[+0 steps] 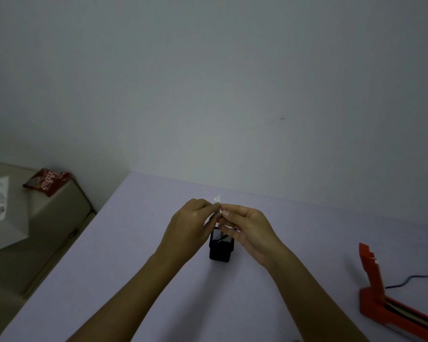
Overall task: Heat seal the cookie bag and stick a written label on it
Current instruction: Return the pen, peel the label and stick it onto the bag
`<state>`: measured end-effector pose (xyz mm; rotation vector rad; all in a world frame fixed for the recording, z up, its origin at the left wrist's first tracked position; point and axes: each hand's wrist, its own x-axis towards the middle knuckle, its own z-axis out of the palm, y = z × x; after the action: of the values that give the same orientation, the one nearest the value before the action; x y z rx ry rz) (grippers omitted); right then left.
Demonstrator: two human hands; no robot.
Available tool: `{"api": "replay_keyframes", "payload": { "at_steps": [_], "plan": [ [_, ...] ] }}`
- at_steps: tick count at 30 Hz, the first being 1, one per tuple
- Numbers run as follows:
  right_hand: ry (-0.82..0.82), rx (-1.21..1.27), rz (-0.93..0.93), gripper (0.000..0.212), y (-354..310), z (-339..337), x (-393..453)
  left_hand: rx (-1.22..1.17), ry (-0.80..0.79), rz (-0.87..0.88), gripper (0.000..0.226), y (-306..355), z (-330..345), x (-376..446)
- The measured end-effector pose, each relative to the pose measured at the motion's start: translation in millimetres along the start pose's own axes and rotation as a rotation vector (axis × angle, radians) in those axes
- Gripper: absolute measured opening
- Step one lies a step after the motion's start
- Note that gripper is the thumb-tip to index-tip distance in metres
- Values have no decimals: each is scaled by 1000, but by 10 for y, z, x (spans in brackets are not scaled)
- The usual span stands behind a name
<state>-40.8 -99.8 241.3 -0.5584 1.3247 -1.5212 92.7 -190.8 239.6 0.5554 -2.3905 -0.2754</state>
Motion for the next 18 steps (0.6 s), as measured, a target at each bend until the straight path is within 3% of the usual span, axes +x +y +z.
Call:
{"api": "replay_keyframes", "payload": {
  "at_steps": [18],
  "plan": [
    [11, -9, 3, 20, -6, -51, -1, -64, 31, -20, 17, 19, 33, 15]
  ]
}}
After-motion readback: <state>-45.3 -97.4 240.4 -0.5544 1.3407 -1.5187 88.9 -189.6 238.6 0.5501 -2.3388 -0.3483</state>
